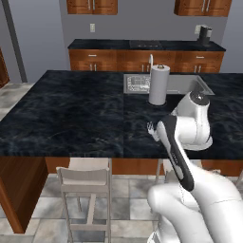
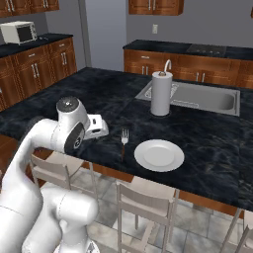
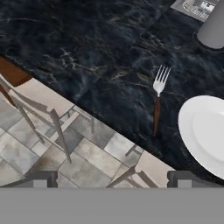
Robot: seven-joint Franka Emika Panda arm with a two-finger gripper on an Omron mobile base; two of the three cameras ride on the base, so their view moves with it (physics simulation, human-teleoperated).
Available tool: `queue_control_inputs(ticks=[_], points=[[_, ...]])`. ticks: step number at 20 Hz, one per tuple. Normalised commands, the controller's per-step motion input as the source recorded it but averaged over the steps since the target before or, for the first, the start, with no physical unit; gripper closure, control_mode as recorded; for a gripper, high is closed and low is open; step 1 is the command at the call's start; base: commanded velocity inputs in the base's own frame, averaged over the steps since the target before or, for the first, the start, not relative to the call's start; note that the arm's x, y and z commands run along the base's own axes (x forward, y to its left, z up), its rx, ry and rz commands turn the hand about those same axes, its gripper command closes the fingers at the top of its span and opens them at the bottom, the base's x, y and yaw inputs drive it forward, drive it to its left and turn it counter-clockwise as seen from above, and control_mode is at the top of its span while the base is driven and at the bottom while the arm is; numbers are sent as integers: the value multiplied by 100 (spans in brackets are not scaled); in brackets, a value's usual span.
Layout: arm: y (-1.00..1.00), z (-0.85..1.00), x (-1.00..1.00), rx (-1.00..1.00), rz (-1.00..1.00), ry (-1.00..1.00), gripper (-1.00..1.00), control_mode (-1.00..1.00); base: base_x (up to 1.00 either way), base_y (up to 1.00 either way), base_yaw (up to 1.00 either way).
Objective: Take the fork and place it on the left side of the plate. Then take the spoon and place it on the right side of the plate. Make sure they're directly next to the plate.
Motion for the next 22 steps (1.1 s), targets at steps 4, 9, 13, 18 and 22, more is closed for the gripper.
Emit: queue_control_inputs(ticks=[4, 9, 13, 18, 22], points=[[61, 52, -100, -4, 1, 0, -100, -100, 0, 0, 0], [14, 28, -79, 4, 4, 3, -100, -100, 0, 0, 0], [0, 0, -46, 14, 4, 1, -100, -100, 0, 0, 0], [0, 0, -4, 2, 0, 0, -100, -100, 0, 0, 0], [0, 0, 0, 0, 0, 0, -100, -100, 0, 0, 0]])
